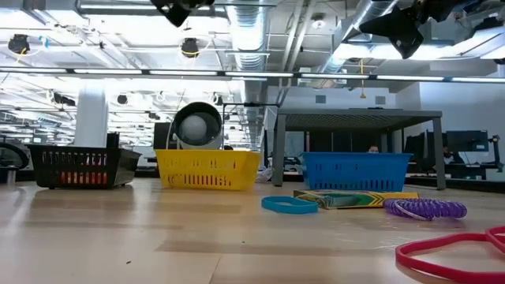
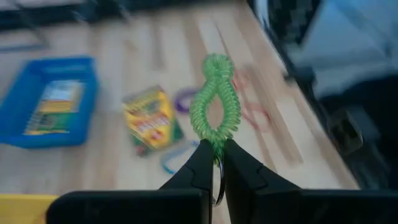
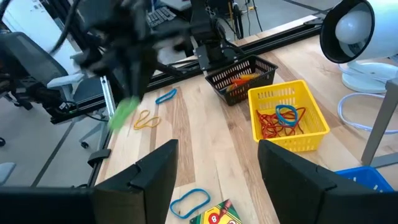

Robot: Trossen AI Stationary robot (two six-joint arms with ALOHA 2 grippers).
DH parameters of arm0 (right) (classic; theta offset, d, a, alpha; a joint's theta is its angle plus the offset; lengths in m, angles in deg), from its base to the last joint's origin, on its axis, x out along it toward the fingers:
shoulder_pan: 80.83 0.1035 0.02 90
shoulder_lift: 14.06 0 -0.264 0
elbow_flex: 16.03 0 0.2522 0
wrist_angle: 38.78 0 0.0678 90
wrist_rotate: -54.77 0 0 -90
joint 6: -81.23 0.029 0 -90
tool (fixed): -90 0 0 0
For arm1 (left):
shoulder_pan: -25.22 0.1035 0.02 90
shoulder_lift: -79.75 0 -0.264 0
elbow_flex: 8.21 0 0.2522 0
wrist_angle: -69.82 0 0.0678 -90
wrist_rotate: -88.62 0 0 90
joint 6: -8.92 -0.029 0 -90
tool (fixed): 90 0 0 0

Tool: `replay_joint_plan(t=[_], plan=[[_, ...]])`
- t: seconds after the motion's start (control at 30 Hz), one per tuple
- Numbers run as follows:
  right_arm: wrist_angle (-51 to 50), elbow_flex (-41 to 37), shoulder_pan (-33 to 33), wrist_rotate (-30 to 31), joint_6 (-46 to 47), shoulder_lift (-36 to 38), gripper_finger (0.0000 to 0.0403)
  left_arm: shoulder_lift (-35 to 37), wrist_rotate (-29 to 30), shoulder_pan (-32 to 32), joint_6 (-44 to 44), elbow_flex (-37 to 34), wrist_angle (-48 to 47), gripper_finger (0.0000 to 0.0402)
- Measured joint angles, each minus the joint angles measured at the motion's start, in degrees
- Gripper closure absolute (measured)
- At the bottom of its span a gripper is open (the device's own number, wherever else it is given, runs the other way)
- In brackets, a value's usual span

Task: Pick & Place Office Desk Supplies
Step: Put the green spring keychain into the black bin

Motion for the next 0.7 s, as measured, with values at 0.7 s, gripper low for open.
replay_joint_plan(t=[0.7], plan=[[-0.1, 0.0, -0.2, 0.0, -1.6, 0.0, 0.0186, 47.7, 5.6, 11.4, 29.5, -24.0, -15.7, 0.0395]])
